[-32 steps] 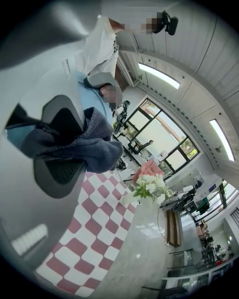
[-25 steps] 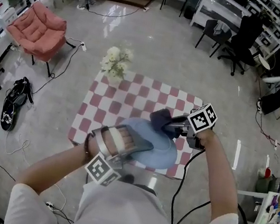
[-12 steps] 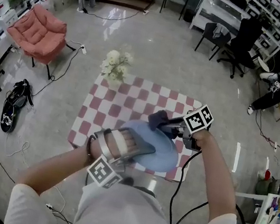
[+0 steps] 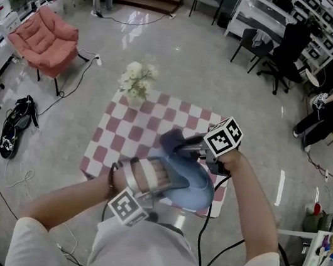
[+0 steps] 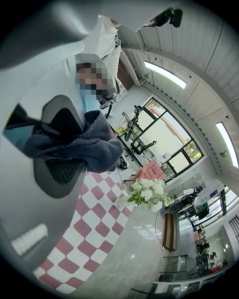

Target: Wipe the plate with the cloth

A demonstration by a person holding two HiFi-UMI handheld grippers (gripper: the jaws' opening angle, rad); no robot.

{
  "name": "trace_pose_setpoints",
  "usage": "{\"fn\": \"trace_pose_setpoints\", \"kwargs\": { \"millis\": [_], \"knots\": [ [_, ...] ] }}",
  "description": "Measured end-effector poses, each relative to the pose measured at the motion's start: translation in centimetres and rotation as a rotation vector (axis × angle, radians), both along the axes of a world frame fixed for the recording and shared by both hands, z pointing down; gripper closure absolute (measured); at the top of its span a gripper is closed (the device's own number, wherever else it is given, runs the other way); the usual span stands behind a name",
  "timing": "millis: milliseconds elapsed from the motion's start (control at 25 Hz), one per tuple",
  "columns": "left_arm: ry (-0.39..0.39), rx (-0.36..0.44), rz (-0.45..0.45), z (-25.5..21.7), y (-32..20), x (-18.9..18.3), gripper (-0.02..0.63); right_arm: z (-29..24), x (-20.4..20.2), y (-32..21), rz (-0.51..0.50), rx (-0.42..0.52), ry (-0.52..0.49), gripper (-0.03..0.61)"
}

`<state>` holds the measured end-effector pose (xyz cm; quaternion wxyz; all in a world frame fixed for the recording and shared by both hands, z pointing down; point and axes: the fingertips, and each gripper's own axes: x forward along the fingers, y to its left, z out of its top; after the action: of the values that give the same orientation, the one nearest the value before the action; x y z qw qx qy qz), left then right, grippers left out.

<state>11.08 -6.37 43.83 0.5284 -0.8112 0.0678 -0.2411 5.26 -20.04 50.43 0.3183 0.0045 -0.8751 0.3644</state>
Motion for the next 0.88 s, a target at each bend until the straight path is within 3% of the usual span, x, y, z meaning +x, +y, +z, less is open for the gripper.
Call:
{"fn": "trace_pose_setpoints", "kwargs": {
  "millis": [560, 720, 880],
  "knots": [
    [-0.034, -0.003, 0.029, 1.6, 0.2, -0.6, 0.569, -3.9, -6.0, 4.3, -0.264, 0.019, -0.086, 0.445],
    [-0.049, 0.002, 0.045, 2.1, 0.4, -0.8, 0.569, -3.5, -7.2, 4.1, -0.283, 0.018, -0.072, 0.445],
    [-0.059, 0.026, 0.052, 2.4, 0.2, -1.4, 0.569, -2.2, -7.6, 2.7, -0.225, 0.007, -0.026, 0.445]
  ]
}}
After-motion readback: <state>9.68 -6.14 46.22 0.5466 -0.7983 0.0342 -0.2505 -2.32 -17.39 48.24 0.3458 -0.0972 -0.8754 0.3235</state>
